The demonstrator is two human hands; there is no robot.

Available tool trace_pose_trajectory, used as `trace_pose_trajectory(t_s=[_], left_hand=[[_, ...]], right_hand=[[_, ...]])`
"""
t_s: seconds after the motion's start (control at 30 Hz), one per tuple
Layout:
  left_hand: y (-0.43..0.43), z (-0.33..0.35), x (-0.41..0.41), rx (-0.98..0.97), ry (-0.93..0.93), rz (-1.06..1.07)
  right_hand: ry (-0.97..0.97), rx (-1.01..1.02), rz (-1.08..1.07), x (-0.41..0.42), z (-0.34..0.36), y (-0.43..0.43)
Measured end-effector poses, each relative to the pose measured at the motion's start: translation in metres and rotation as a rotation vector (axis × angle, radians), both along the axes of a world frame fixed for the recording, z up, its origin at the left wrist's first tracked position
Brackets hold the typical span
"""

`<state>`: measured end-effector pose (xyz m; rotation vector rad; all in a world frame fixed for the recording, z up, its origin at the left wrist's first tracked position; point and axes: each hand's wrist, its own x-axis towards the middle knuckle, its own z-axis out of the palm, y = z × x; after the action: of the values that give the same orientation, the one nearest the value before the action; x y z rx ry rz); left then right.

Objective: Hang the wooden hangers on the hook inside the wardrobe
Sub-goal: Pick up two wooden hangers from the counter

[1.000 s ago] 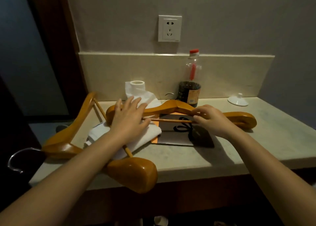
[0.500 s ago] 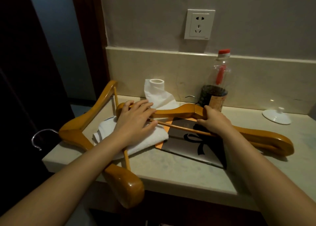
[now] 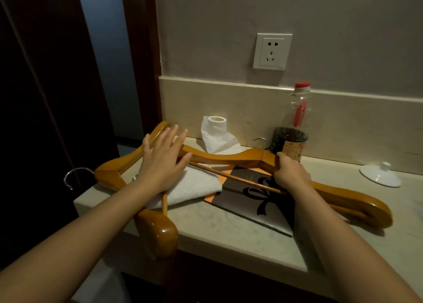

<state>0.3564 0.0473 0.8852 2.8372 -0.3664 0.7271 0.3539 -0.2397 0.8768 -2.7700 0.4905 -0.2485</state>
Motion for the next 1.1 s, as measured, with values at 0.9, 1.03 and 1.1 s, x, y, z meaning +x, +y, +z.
trace_pose_trajectory(t_s=[0.9, 1.03, 1.1], left_hand=[[0.041, -0.036, -0.026, -0.277, 0.266, 0.202], [0.035, -0.028, -0.040, -0.451, 0.193, 0.240], [0.033, -0.029, -0.048, -0.495, 0.202, 0.332]], right_hand=[[-0.010, 0.607, 0.342, -0.044, 0.057, -0.029], [-0.047, 0.675, 0.425, -0.057, 0.062, -0.026], [-0.093, 0.674, 0.459, -0.060, 0.066, -0.020]])
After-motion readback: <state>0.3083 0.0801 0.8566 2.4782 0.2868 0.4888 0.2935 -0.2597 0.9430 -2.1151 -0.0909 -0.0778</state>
